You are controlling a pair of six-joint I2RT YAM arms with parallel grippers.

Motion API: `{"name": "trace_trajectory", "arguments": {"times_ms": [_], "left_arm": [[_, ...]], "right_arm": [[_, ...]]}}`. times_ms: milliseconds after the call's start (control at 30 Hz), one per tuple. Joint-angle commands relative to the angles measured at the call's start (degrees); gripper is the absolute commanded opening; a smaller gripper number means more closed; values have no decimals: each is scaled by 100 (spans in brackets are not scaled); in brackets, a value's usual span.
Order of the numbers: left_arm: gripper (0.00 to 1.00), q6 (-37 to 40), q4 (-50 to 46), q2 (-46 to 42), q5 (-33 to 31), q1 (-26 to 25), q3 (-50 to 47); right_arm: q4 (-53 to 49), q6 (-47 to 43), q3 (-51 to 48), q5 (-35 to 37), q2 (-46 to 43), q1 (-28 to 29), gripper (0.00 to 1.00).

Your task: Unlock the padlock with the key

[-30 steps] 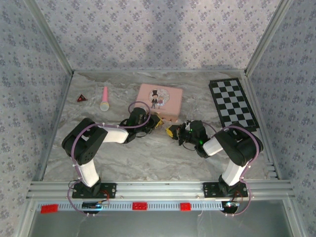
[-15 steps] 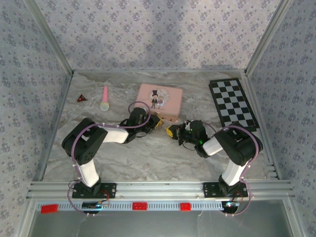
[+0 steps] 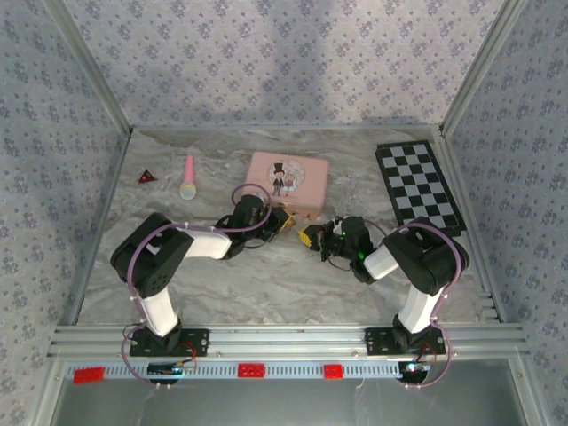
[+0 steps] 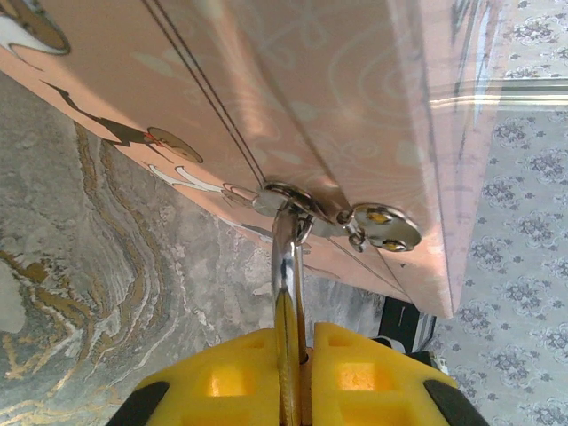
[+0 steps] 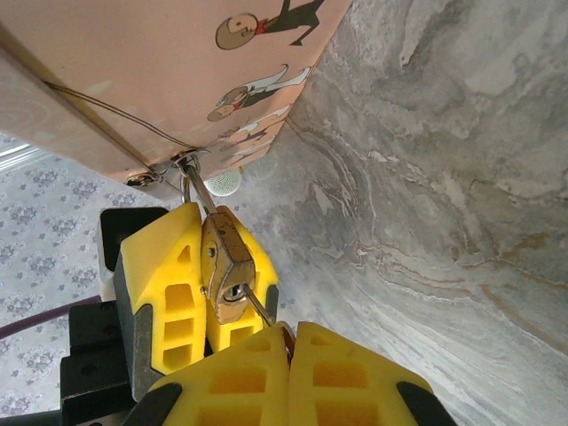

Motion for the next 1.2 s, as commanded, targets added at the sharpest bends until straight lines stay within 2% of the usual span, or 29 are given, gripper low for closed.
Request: {"name": "trace_trajectory", "arguments": {"times_ms": [0, 1167], "left_arm": [[9, 25, 570, -297, 17, -87, 54], [7, 9, 593, -297, -17, -224, 44]], "right_arm": [[198, 67, 71, -29, 53, -6, 0], [310, 51, 289, -21, 87, 48, 0]]}}
